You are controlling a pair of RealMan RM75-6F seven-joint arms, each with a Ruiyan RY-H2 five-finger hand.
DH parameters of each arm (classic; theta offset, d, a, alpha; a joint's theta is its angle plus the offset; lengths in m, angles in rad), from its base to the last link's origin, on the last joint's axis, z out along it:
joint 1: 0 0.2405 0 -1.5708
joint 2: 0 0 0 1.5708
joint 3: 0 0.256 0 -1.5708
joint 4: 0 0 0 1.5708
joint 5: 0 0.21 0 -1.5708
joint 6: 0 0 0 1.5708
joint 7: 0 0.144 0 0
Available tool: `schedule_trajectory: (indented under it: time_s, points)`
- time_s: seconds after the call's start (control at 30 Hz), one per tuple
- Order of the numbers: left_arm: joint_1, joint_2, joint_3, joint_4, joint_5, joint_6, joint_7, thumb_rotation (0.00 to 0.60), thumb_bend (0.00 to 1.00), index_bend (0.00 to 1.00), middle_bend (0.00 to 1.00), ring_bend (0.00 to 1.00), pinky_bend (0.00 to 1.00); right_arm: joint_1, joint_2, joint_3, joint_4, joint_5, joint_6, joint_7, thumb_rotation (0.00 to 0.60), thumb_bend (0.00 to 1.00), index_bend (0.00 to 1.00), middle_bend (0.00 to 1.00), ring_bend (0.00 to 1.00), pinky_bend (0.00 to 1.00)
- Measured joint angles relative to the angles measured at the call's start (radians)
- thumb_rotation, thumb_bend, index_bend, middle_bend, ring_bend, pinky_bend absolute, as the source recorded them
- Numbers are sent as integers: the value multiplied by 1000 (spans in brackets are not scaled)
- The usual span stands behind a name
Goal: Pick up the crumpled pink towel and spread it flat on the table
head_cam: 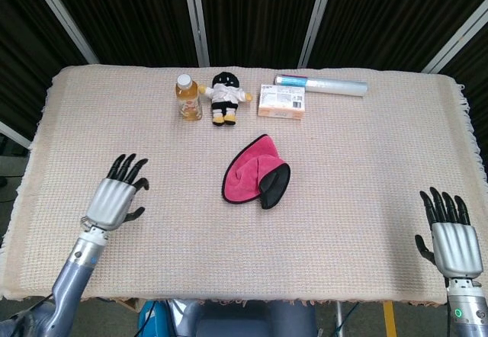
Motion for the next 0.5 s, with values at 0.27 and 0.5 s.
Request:
schedule_trajectory:
  time_s: [0.27, 0.5]
  points:
    - [-153, -202, -48, 158, -100, -145, 110, 600, 269, 465, 126, 0, 0, 11, 3, 22, 19, 48, -26, 24, 600, 345, 0, 0, 0, 0]
    - [-240, -358, -62, 307, -135, -193, 123, 600, 301, 504, 147, 0, 0, 13, 17, 33, 13, 62, -25, 48, 600, 345, 0, 0, 0, 0]
